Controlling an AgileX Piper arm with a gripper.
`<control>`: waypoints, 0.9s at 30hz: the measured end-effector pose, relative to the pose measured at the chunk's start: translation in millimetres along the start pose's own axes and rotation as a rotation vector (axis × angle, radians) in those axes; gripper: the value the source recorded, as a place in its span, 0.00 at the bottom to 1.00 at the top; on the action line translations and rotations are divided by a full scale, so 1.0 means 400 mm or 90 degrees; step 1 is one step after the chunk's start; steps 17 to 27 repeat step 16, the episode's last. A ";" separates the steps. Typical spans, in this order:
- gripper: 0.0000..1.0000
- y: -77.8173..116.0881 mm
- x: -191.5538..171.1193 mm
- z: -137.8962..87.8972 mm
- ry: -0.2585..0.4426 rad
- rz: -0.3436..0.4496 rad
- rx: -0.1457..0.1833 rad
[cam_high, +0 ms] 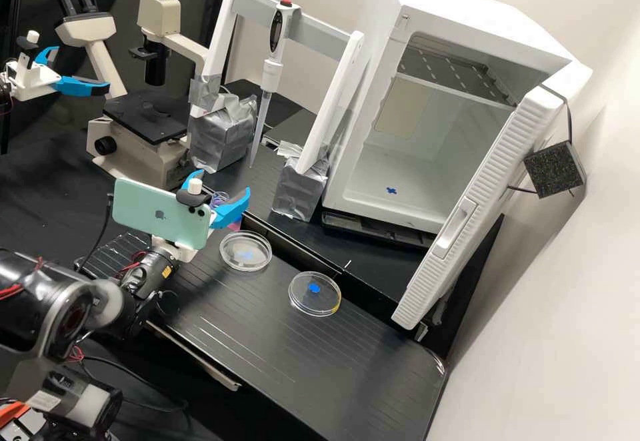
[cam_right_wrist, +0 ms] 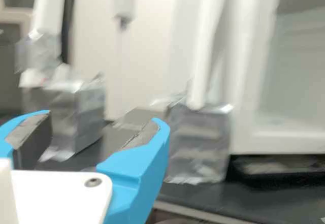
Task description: Open the bottle
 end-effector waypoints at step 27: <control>1.00 0.056 0.068 0.069 -0.054 0.084 0.095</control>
